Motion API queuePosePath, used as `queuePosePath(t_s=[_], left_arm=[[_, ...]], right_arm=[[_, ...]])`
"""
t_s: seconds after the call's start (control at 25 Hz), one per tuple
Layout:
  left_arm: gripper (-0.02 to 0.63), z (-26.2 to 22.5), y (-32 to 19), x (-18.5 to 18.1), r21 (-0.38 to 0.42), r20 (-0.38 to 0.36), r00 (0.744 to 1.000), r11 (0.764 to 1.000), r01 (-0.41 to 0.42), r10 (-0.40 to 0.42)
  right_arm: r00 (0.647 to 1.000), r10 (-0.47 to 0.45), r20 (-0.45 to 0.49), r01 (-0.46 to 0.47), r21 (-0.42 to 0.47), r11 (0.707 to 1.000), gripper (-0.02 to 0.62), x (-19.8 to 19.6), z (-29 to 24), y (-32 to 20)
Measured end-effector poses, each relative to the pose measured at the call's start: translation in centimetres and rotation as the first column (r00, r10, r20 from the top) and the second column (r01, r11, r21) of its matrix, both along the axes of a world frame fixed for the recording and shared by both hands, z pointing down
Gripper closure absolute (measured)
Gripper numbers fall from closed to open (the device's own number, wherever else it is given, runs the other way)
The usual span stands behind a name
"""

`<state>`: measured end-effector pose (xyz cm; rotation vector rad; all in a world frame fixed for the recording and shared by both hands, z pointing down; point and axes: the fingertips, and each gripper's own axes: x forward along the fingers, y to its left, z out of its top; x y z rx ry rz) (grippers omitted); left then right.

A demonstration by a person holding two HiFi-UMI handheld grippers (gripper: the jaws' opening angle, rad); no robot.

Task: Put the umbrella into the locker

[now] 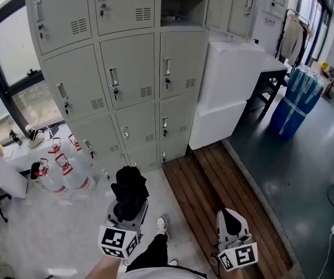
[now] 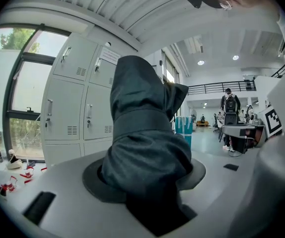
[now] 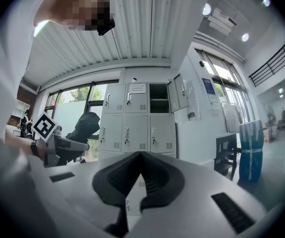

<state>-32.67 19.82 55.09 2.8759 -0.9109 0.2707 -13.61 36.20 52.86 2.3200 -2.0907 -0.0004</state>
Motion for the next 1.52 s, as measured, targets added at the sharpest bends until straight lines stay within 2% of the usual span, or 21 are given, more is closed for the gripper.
queuePosePath(t_s=[0.16, 0.36, 0.56, 0.64, 0.8, 0.92, 1.0, 1.2, 1.52], left_arm=[[0.368, 0.7, -5.3, 4.2, -0.002, -0.011, 0.999, 0.999, -0.032, 0.032], [0.368, 0.3, -14.4, 9.8, -0.023, -0.06, 0.995, 0.997, -0.077, 0.075], [0.368, -0.8, -21.5, 13.5, -0.026, -0.09, 0.987, 0.991, -0.134, 0.131], [0.368, -0.6, -23.3, 14.7, -0.044, -0.116, 0.983, 0.988, -0.147, 0.141], [0.37, 0.4, -25.5, 16.7, -0.071, -0.144, 0.973, 0.979, -0.192, 0.18], [0.368, 0.7, -25.7, 17.6, -0.07, -0.148, 0.965, 0.971, -0.231, 0.219], [0.368, 0.5, -26.0, 18.2, -0.074, -0.16, 0.961, 0.969, -0.237, 0.223], [0.368, 0.1, -27.0, 20.3, -0.084, -0.163, 0.962, 0.968, -0.237, 0.221], [0.369, 0.0, -28.8, 24.7, -0.074, -0.099, 0.979, 0.98, -0.184, 0.176]], right_arm=[[1.0, -0.003, -0.011, 0.003, -0.019, 1.0, 0.58, 3.0, 0.5, -5.8], [0.999, 0.009, -0.047, -0.011, -0.041, 0.999, 0.58, 7.3, -0.7, -15.2], [0.996, 0.049, -0.073, -0.051, -0.031, 0.998, 0.58, 10.1, -2.8, -22.4], [0.994, 0.054, -0.097, -0.059, -0.055, 0.997, 0.58, 11.2, -3.1, -23.9], [0.984, 0.105, -0.146, -0.123, -0.117, 0.986, 0.58, 14.7, -3.8, -25.3], [0.981, 0.155, -0.113, -0.164, -0.079, 0.983, 0.58, 16.1, -5.6, -25.8], [0.978, 0.166, -0.125, -0.175, -0.063, 0.983, 0.58, 16.6, -6.5, -26.6], [0.983, 0.131, -0.129, -0.136, -0.033, 0.99, 0.58, 17.3, -6.9, -29.3], [0.994, 0.035, -0.103, -0.037, -0.018, 0.999, 0.58, 21.7, -5.3, -34.0]])
